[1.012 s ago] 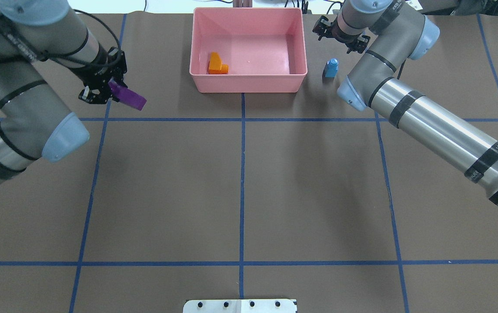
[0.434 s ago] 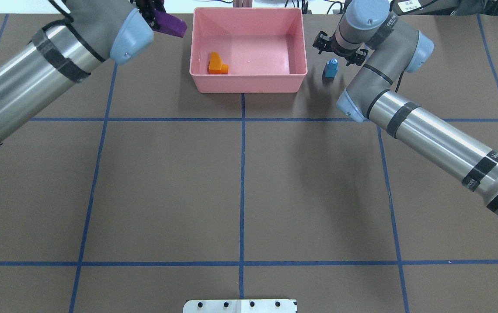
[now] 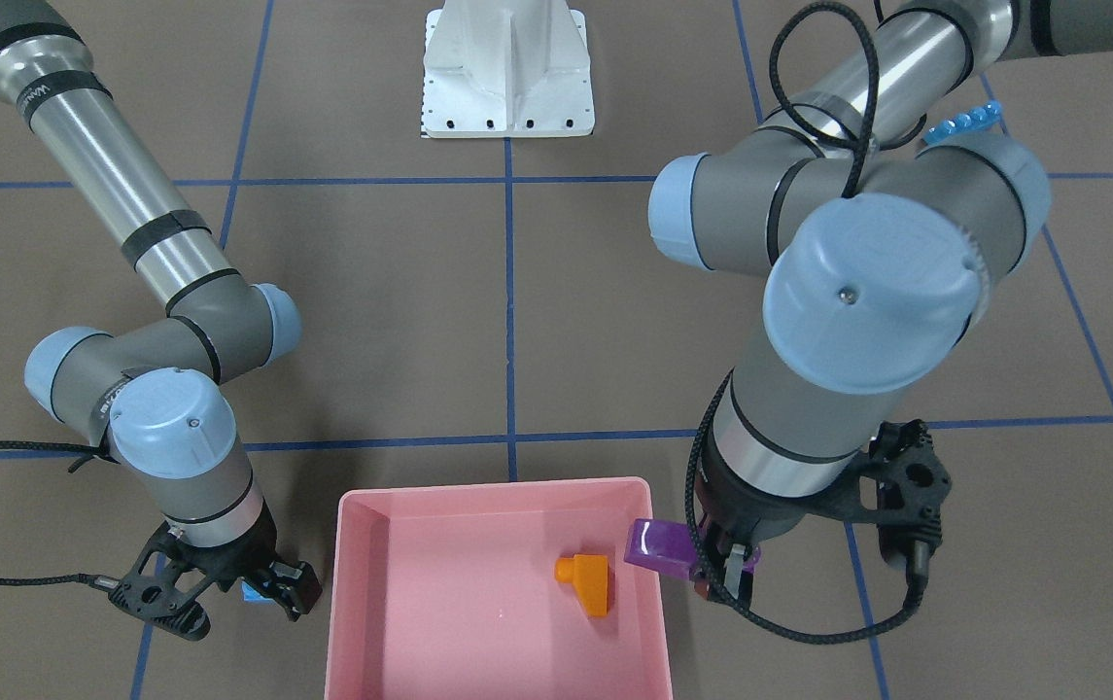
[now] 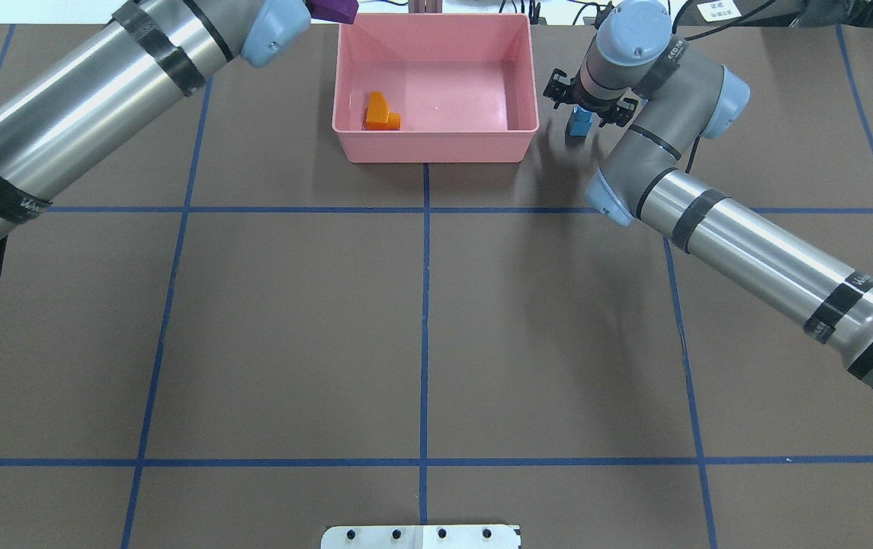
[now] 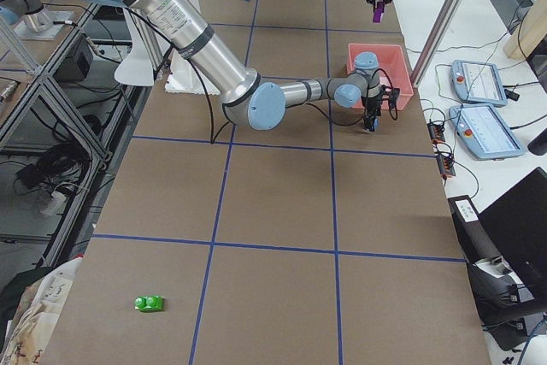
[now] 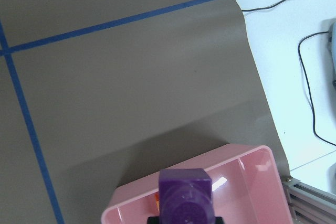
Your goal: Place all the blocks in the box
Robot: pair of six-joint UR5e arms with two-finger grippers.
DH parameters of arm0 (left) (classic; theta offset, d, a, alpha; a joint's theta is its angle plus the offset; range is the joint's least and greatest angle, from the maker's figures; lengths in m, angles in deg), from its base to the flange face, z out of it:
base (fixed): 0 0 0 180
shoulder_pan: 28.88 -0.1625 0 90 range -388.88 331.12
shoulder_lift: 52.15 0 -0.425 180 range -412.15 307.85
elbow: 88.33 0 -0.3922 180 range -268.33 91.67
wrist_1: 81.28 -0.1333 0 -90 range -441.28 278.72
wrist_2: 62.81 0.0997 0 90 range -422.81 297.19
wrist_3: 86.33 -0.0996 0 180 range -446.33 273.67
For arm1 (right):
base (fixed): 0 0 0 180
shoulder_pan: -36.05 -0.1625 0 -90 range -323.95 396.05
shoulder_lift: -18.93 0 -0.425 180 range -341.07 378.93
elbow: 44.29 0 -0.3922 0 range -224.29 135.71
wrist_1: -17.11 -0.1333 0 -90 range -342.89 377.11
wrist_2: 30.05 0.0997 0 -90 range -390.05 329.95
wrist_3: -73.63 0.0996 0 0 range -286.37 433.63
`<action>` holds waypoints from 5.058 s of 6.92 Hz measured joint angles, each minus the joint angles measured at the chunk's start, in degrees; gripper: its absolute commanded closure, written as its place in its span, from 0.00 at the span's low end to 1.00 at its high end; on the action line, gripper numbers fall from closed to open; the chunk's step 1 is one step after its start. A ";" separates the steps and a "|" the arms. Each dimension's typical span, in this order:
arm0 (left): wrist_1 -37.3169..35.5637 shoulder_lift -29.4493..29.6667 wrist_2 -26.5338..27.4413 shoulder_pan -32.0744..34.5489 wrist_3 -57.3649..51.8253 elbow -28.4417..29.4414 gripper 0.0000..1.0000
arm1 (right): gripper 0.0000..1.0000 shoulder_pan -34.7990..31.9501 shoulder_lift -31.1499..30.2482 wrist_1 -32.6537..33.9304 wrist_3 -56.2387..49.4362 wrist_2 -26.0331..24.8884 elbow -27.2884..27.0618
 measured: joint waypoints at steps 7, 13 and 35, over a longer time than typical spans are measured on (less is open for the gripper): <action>9.05 1.11 3.59 -3.97 -0.68 3.57 0.00 | 1.00 -7.10 3.33 2.42 0.29 7.04 -4.19; -1.27 -42.50 -8.87 -0.01 -37.46 -50.03 0.00 | 0.00 5.00 10.84 10.55 13.47 -1.36 -11.40; 40.96 -101.35 -3.47 -32.09 -119.89 -45.39 0.68 | 0.00 -11.64 -67.49 30.72 -50.99 26.32 -73.57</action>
